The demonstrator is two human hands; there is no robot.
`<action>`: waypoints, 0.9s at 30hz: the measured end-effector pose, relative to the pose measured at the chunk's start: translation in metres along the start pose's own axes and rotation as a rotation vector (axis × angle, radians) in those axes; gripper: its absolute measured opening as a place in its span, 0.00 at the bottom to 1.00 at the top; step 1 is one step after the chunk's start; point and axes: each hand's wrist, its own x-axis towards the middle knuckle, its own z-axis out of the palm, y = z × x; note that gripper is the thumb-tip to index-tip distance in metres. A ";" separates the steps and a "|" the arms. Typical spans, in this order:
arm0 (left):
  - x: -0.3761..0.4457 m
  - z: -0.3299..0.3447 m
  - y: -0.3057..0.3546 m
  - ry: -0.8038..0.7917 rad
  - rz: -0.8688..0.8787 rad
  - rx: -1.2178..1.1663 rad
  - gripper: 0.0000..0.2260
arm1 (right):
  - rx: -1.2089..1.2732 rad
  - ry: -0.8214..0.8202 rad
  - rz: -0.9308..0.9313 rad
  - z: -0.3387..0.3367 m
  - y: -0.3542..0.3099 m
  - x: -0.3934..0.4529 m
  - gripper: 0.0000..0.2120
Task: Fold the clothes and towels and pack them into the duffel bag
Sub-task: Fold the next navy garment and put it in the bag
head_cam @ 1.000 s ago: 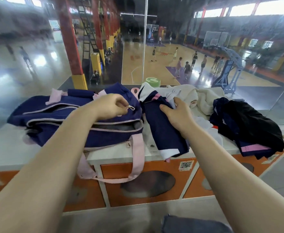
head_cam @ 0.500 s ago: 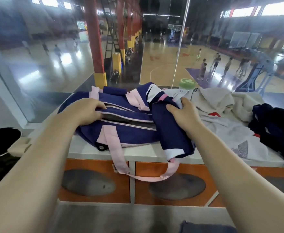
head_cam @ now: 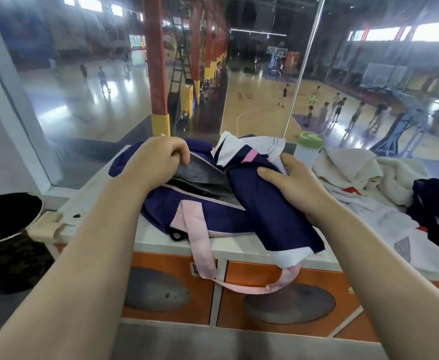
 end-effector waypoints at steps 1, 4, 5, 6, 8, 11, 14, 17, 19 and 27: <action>0.002 0.001 0.000 0.015 -0.005 0.028 0.17 | -0.011 -0.008 -0.003 0.000 -0.001 0.001 0.17; 0.007 0.006 0.002 0.109 0.063 0.115 0.20 | 0.008 -0.062 0.004 -0.003 -0.004 0.006 0.15; 0.009 0.007 0.000 0.134 0.104 0.127 0.20 | 0.014 -0.094 0.004 -0.005 -0.005 0.008 0.14; 0.014 0.008 -0.002 0.149 0.146 0.129 0.21 | 0.011 -0.125 -0.005 -0.007 -0.007 0.009 0.14; 0.021 0.007 -0.007 0.132 0.221 0.138 0.19 | 0.004 -0.161 -0.041 -0.010 -0.008 0.013 0.10; 0.019 0.010 -0.011 0.008 0.225 0.335 0.27 | 0.051 -0.153 -0.047 -0.014 -0.007 0.016 0.07; 0.006 0.021 -0.014 -0.060 0.118 0.508 0.38 | 0.057 -0.138 -0.032 -0.012 -0.003 0.017 0.14; 0.000 0.032 -0.021 0.046 0.105 0.465 0.35 | 0.031 -0.176 -0.031 -0.006 0.005 0.017 0.10; 0.000 0.039 -0.028 0.059 0.100 0.378 0.31 | 0.028 -0.196 -0.033 -0.005 0.009 0.017 0.08; 0.006 0.012 -0.004 0.061 0.001 -0.051 0.13 | 0.028 -0.345 -0.045 -0.022 0.004 0.022 0.12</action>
